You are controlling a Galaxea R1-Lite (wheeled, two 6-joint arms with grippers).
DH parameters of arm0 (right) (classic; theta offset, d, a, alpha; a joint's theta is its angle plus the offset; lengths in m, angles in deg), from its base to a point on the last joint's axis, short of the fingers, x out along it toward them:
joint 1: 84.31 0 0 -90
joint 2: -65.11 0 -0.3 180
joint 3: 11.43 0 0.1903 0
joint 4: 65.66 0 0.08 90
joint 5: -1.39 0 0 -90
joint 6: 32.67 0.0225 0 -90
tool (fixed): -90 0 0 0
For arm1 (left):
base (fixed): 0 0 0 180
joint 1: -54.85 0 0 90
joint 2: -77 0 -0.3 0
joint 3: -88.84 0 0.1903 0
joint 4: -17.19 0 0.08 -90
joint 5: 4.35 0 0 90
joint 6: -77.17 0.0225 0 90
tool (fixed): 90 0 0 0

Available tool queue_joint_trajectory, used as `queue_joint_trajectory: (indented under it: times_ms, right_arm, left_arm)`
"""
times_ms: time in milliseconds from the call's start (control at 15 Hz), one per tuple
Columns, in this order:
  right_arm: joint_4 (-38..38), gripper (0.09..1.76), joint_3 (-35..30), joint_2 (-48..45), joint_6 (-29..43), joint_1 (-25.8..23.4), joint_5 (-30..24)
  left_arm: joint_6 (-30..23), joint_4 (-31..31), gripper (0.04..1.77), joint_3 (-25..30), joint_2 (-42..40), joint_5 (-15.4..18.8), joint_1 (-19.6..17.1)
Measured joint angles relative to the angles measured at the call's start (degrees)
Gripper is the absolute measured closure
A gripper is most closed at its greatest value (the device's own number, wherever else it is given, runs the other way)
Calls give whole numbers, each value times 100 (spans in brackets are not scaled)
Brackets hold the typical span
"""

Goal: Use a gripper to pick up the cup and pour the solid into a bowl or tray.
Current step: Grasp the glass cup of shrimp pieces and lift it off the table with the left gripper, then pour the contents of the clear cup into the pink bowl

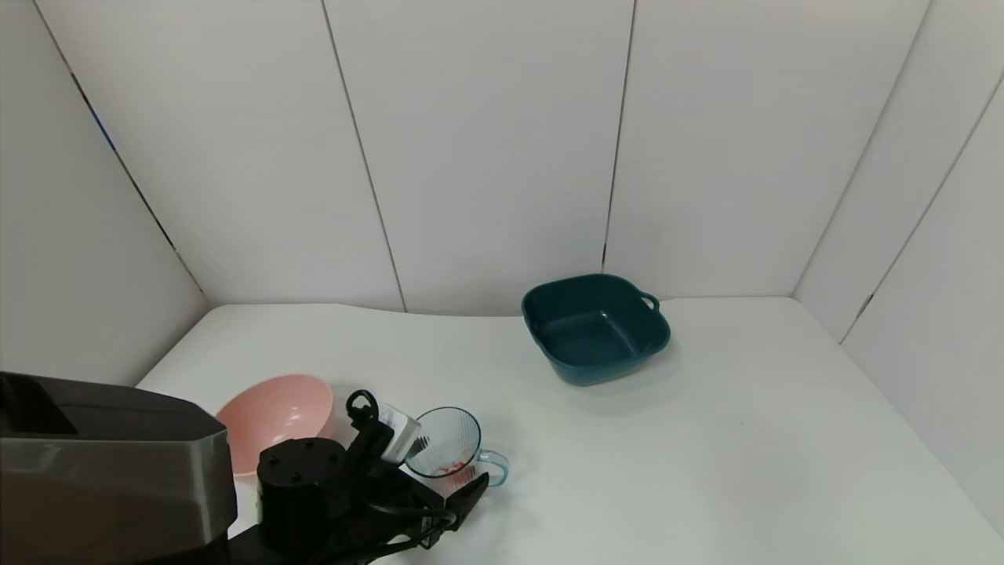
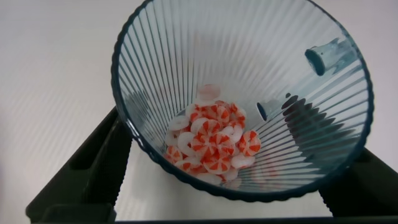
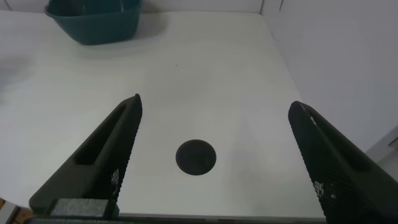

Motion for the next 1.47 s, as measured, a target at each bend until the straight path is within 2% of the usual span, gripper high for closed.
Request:
queue_joint_trajectory:
  times_ms: [133, 200, 333, 1133, 1333, 1467]
  right_arm:
    - [-2, 14, 0, 0, 0, 0, 0]
    - [0, 14, 0, 0, -2, 0, 0]
    - [-2, 14, 0, 0, 0, 0, 0]
    - [-2, 14, 0, 0, 0, 0, 0]
    - [0, 14, 0, 0, 0, 0, 0]
    - [-2, 14, 0, 0, 0, 0, -2]
  left_arm:
    - [1, -2, 10, 0, 12, -2, 0]
    - [1, -2, 30, -6, 15, -7, 0]
    - [1, 1, 47, -9, 12, 2, 0]
    - [116, 76, 51, -100, -305, -113, -11]
    - [190, 656, 51, -190, -655, -165, -38]
    - [208, 1577, 51, -422, -1126, -176, -110]
